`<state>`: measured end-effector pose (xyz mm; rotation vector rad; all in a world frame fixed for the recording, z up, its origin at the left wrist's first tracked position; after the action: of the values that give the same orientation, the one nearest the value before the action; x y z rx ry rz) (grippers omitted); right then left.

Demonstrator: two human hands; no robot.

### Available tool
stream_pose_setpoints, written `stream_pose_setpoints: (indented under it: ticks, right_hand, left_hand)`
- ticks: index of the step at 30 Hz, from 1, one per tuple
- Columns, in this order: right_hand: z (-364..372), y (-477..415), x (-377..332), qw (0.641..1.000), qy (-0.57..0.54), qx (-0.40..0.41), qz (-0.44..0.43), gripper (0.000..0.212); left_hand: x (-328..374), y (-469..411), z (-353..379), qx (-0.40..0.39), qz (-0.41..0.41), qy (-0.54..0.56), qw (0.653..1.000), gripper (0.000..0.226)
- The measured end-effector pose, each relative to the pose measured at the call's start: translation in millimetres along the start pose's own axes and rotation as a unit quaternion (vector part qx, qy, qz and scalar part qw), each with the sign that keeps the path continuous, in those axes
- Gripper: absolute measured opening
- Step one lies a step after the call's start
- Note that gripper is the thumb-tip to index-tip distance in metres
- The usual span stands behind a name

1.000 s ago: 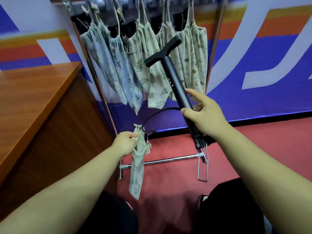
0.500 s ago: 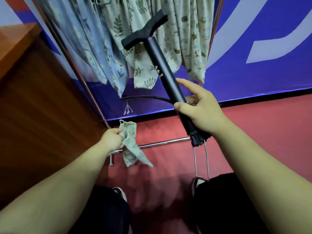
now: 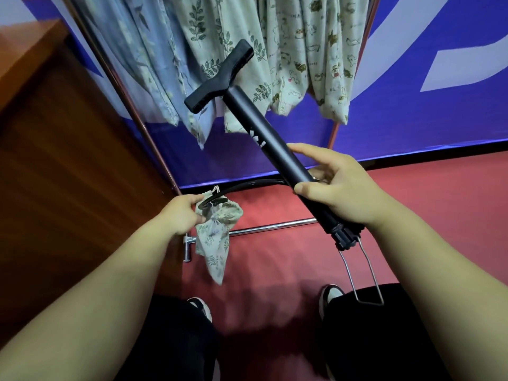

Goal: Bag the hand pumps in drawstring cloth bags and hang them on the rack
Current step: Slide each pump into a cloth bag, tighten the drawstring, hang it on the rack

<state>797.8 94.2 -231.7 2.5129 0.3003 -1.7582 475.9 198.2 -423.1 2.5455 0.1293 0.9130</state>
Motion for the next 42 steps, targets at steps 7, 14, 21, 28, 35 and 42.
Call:
stream_pose_setpoints:
  ticks: [7, 14, 21, 28, 35, 42]
  right_hand:
    - [-17.9, 8.9, -11.7, 0.999, -0.018, 0.015, -0.032, 0.063]
    - [-28.2, 14.3, -21.8, 0.997, -0.053, 0.022, -0.053, 0.064]
    - [-23.2, 9.7, -9.8, 0.999, -0.032, 0.014, -0.026, 0.064]
    - [-25.1, 10.8, 5.5, 0.998, 0.055, 0.002, 0.008, 0.064]
    - [-25.2, 11.6, 7.2, 0.996, 0.090, -0.016, 0.016, 0.064]
    - [-26.3, 11.3, 15.2, 0.990, 0.133, -0.033, 0.023, 0.062]
  left_hand:
    - [-9.1, -2.1, 15.3, -0.069, 0.015, -0.083, 0.994, 0.095]
    - [-3.3, 11.2, 31.8, -0.081, 0.003, -0.061, 0.995, 0.098]
    - [12.7, 15.3, 27.1, -0.063, 0.016, -0.023, 0.998, 0.092]
    - [24.4, 15.6, 14.4, -0.062, 0.032, -0.014, 0.997, 0.091]
    - [37.9, 24.7, 4.9, -0.031, 0.031, 0.028, 0.999, 0.094]
    - [38.0, 27.8, 6.9, -0.033, 0.013, 0.046, 0.998, 0.095]
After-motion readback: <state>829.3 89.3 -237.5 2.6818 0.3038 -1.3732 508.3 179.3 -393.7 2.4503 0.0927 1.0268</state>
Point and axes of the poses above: each hand's wrist, its own y-axis away from the middle knuckle, its own z-axis out of the palm, x = y × z, the point moved 9 cm from there along -y, towards the middle knuckle, and after that the axes turned 2 degrees about y, right-handed, at the moved point
